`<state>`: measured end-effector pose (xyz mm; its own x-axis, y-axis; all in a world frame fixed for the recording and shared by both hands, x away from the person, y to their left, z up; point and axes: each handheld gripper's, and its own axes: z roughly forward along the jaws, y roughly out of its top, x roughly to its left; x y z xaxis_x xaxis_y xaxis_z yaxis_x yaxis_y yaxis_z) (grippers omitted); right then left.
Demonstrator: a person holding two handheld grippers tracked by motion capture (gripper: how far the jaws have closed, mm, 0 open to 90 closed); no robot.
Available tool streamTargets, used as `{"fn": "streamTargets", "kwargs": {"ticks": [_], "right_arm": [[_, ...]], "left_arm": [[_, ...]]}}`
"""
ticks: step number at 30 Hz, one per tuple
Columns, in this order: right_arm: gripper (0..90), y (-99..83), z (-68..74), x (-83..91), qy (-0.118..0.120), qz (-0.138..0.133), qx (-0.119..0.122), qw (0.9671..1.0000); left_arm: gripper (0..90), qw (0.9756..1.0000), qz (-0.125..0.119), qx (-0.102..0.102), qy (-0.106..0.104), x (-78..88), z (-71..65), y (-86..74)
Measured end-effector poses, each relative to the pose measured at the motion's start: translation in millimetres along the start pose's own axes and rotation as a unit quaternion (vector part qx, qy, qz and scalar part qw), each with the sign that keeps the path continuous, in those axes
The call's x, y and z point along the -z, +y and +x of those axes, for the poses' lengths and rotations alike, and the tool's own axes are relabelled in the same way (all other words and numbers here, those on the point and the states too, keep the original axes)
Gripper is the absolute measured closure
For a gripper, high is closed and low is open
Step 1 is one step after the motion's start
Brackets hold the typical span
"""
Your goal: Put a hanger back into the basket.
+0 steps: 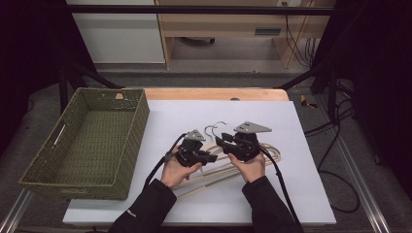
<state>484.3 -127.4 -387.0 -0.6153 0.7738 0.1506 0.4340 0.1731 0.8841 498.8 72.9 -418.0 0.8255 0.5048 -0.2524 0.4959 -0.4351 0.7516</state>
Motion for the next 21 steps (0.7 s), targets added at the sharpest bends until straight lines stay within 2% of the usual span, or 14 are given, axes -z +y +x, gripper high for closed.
{"fn": "streamTargets", "kwargs": {"ticks": [1, 3, 7, 13, 18, 21], "right_arm": [[62.4, 0.0, 0.0, 0.0, 0.0, 0.0, 0.0, 1.0], [57.1, -1.7, 1.3, 13.6, 0.013, -0.012, 0.006, 0.9998], [45.9, -7.0, 2.7, 37.9, 0.023, -0.033, 0.019, 0.999], [24.6, -16.3, -4.0, 65.9, 0.03, -0.061, 0.016, 0.9976], [12.1, -27.2, -15.2, 84.7, 0.017, -0.064, 0.034, 0.9972], [10.8, -31.8, -18.9, 89.3, 0.011, -0.067, 0.033, 0.9971]], "left_arm": [[82.1, 1.0, 0.0, -0.004, -0.004, 1.6, -5.1, 0.0], [83.4, 0.9998, -0.001, -0.016, -0.014, 4.0, -14.7, -0.8], [85.1, 0.999, -0.007, -0.036, -0.024, 7.2, -31.5, -0.3], [85.7, 0.9979, -0.024, -0.06, -0.001, 17.8, -50.8, 3.2], [85.6, 0.9973, -0.041, -0.058, 0.018, 32.2, -56.3, 7.6], [85.6, 0.9968, -0.055, -0.052, 0.025, 44.0, -56.8, 9.5]]}}
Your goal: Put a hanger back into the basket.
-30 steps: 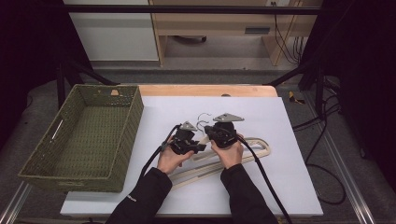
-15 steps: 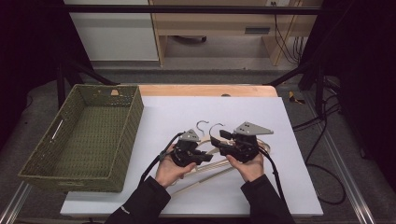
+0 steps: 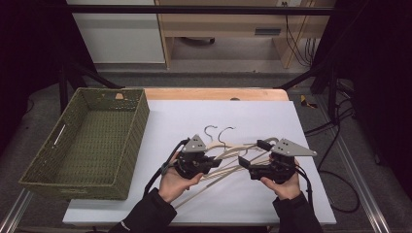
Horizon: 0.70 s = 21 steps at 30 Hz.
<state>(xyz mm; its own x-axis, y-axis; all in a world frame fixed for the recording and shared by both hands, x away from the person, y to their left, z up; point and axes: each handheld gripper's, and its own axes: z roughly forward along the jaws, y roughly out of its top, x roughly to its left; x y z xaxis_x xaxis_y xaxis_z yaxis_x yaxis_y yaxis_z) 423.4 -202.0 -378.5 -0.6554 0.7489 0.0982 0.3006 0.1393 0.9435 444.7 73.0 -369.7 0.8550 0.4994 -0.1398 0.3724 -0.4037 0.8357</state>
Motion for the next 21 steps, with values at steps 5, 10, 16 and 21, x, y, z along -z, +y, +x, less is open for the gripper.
{"fn": "streamTargets", "kwargs": {"ticks": [5, 10, 16, 21], "right_arm": [[8.8, -7.1, -8.5, 9.0, -0.026, -0.007, -0.005, 0.9996], [7.5, -13.0, -13.8, 11.9, -0.039, -0.001, -0.007, 0.9992], [7.2, -15.7, -18.4, 13.2, -0.04, 0.0, -0.014, 0.9991], [6.6, -18.1, -22.3, 15.1, -0.047, -0.002, -0.015, 0.9988]], "left_arm": [[85.6, 0.9996, -0.024, 0.003, 0.015, 23.4, 4.2, 5.4], [85.6, 0.9987, -0.04, 0.002, 0.032, 51.0, 11.3, 13.5], [85.6, 0.9968, -0.061, -0.003, 0.053, 87.2, 21.4, 26.1], [85.6, 0.9948, -0.069, -0.008, 0.074, 121.4, 34.7, 34.8]]}}
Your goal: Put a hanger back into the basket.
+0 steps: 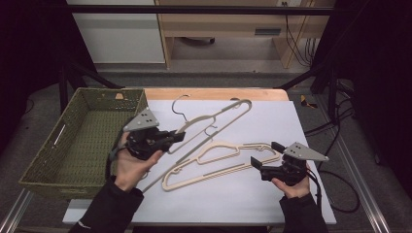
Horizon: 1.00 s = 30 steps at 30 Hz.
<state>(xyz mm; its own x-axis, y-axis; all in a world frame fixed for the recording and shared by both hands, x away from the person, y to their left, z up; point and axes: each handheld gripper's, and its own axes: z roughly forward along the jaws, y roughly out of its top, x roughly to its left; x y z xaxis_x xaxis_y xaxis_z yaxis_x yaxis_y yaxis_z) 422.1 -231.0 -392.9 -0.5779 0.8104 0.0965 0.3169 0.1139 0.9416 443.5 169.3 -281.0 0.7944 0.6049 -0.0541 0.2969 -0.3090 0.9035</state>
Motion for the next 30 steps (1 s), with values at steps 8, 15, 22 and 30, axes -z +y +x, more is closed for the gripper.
{"fn": "streamTargets", "kwargs": {"ticks": [8, 15, 22, 30], "right_arm": [[6.2, -3.0, -3.0, 0.1, -0.011, 0.002, -0.003, 0.9999], [5.6, -3.4, -4.9, 0.8, -0.017, 0.005, -0.001, 0.9998], [5.4, -4.2, -6.2, 0.5, -0.019, 0.006, 0.0, 0.9998], [5.5, -6.3, -6.1, -2.9, -0.026, 0.015, -0.001, 0.9995]], "left_arm": [[85.6, 0.9998, -0.017, -0.003, 0.013, 42.0, 35.3, 6.2], [85.6, 0.9989, -0.019, -0.005, 0.043, 70.4, 66.9, 4.6], [85.6, 0.9969, -0.009, -0.002, 0.078, 94.5, 105.2, -5.1], [85.6, 0.9955, -0.008, 0.007, 0.095, 115.3, 141.6, -20.5]]}}
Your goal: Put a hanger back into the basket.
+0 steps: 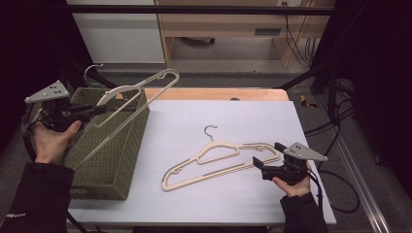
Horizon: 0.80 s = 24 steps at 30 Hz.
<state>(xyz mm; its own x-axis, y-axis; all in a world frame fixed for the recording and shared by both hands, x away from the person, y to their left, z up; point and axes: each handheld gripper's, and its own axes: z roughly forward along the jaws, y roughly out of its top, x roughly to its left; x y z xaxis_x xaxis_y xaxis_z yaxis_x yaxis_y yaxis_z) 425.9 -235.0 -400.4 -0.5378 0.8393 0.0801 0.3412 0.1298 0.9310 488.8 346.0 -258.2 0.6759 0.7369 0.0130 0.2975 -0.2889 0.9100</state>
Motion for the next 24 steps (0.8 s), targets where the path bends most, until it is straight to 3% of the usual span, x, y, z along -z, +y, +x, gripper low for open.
{"fn": "streamTargets", "kwargs": {"ticks": [5, 10, 24], "right_arm": [[5.4, 0.3, 0.1, 1.0, -0.001, -0.003, 0.001, 1.0], [5.2, 0.3, 0.0, 0.9, 0.0, -0.002, 0.001, 1.0], [4.8, 0.2, 0.5, 0.5, 0.002, 0.0, 0.003, 1.0]], "left_arm": [[85.6, 0.9999, 0.01, -0.002, 0.007, 4.1, 15.5, -8.6], [85.6, 0.9998, 0.013, 0.01, 0.009, 7.3, 33.0, -18.5], [85.6, 0.9978, 0.03, 0.032, 0.049, 22.3, 65.7, -45.0]]}}
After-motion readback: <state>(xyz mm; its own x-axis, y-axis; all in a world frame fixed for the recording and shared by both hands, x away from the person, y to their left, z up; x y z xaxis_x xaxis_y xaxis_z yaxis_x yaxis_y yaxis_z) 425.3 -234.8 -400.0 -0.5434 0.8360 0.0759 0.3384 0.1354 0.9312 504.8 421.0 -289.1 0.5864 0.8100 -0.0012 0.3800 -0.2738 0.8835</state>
